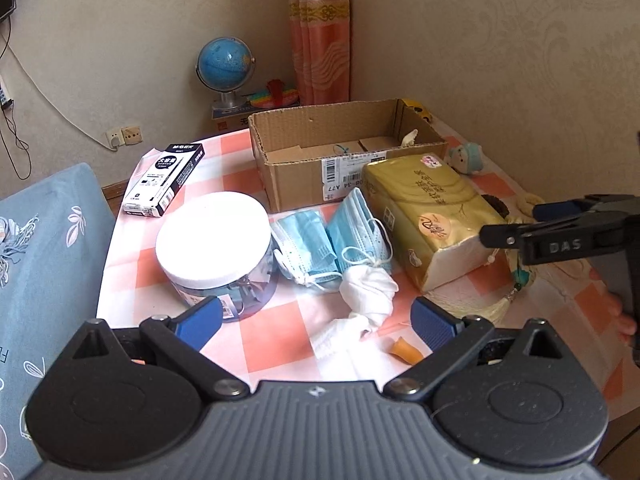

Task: Organize soft objects
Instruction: 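Move the right gripper back to the cream drawstring pouch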

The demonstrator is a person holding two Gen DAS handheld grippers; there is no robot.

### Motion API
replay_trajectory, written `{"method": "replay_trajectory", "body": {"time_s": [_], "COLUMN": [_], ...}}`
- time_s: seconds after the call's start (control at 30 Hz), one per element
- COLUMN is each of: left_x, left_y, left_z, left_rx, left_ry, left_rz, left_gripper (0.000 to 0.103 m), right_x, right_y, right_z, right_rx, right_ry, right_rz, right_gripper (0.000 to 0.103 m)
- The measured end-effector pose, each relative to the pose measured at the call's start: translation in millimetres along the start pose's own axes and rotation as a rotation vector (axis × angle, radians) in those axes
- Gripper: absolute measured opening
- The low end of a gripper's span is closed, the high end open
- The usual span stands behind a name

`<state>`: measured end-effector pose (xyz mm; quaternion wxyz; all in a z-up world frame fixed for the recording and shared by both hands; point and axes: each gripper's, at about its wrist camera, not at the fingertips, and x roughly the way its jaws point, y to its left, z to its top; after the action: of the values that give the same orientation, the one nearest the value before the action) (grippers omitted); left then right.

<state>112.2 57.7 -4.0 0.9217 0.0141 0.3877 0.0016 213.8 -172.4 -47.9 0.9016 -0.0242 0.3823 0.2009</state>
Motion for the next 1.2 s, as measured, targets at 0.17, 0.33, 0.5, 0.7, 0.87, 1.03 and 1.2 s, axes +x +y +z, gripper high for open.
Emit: {"method": "replay_trajectory", "body": {"time_s": [0.17, 0.33, 0.5, 0.7, 0.87, 1.03, 1.2], "left_x": [0, 2, 3, 2, 2, 1, 2], "left_y": [0, 0, -2, -1, -2, -4, -3], "left_z": [-1, -1, -3, -5, -7, -9, -10], "left_rx": [-0.001, -0.001, 0.008, 0.001, -0.003, 0.001, 0.003], "left_ry": [0.007, 0.016, 0.023, 0.021, 0.028, 0.033, 0.039], "left_rz": [0.009, 0.0, -0.006, -0.011, -0.02, -0.029, -0.036], "left_gripper": [0.1, 0.1, 0.1, 0.1, 0.1, 0.1, 0.1], "right_x": [7, 1, -7, -23, -25, 8, 11], "right_y": [0, 7, 19, 26, 17, 1, 0], "right_z": [-6, -18, -37, -47, -29, -18, -30], "right_rx": [-0.015, -0.03, -0.044, -0.044, -0.066, -0.077, -0.075], "right_ry": [0.013, 0.066, 0.11, 0.126, 0.017, 0.016, 0.084], "right_rz": [0.013, 0.057, 0.09, 0.127, 0.016, -0.042, 0.006], "right_gripper": [0.103, 0.103, 0.103, 0.103, 0.103, 0.103, 0.103]}}
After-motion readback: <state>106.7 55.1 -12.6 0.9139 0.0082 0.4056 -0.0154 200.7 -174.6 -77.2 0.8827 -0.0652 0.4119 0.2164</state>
